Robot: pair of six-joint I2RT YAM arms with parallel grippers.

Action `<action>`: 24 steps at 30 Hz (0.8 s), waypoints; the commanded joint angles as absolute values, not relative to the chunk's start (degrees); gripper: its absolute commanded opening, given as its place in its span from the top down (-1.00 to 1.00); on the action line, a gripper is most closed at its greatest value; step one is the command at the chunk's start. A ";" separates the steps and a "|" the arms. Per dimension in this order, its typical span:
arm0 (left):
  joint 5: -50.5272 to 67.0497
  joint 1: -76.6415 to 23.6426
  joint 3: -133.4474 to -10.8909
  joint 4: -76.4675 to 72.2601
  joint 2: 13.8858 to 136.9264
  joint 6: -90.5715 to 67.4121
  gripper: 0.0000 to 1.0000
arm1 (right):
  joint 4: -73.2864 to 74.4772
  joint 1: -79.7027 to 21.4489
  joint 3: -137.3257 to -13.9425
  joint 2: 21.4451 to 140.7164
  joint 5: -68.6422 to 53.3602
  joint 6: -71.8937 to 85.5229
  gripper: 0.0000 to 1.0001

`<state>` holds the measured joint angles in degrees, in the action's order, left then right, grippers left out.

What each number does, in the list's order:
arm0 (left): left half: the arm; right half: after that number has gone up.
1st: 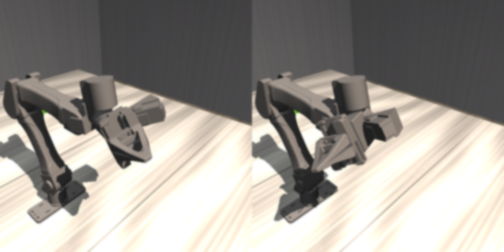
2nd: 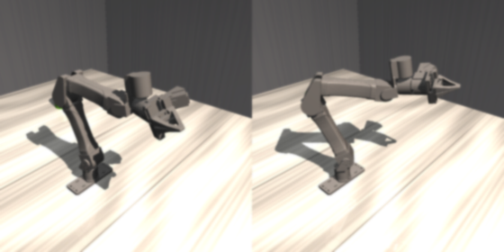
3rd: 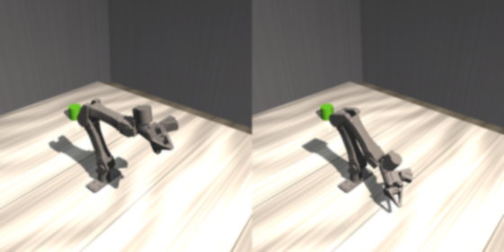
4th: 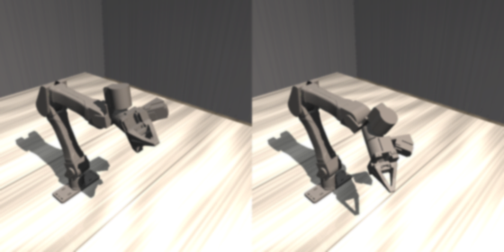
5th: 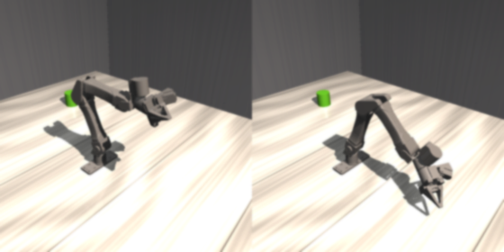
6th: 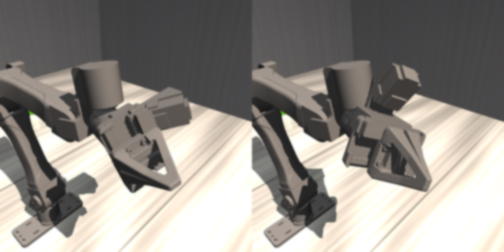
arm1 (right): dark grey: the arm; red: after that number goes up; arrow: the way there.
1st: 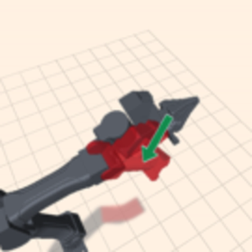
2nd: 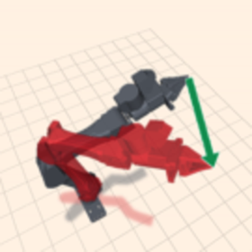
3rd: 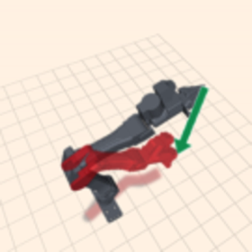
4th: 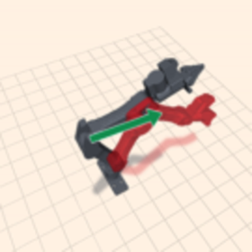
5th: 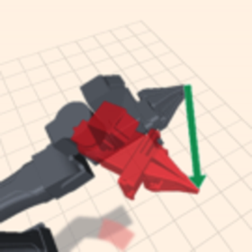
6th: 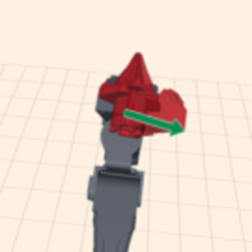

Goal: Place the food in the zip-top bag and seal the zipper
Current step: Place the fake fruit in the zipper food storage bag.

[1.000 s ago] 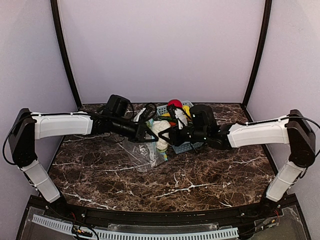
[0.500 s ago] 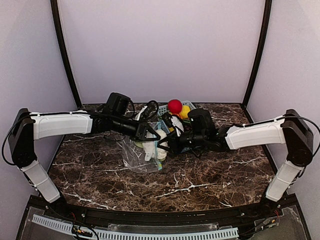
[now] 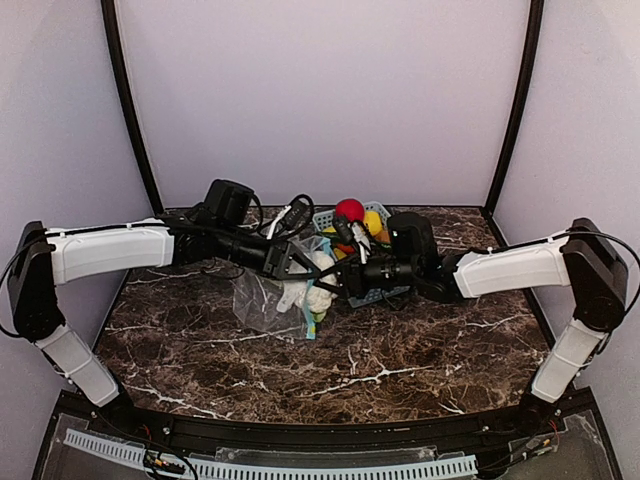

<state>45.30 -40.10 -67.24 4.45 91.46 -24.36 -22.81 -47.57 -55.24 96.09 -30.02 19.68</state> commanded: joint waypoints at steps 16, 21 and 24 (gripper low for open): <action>27.98 -36.51 -59.90 18.68 74.28 -20.12 -0.81 | -34.38 -47.57 -51.11 101.87 -31.22 24.21 1.00; 27.27 -29.10 -53.65 17.97 70.77 -21.64 -0.91 | -34.37 -47.68 -51.08 101.57 -32.18 24.48 1.00; 29.56 -27.77 -52.15 15.55 71.17 -22.17 -0.94 | -34.21 -47.64 -50.82 101.02 -32.87 24.36 1.00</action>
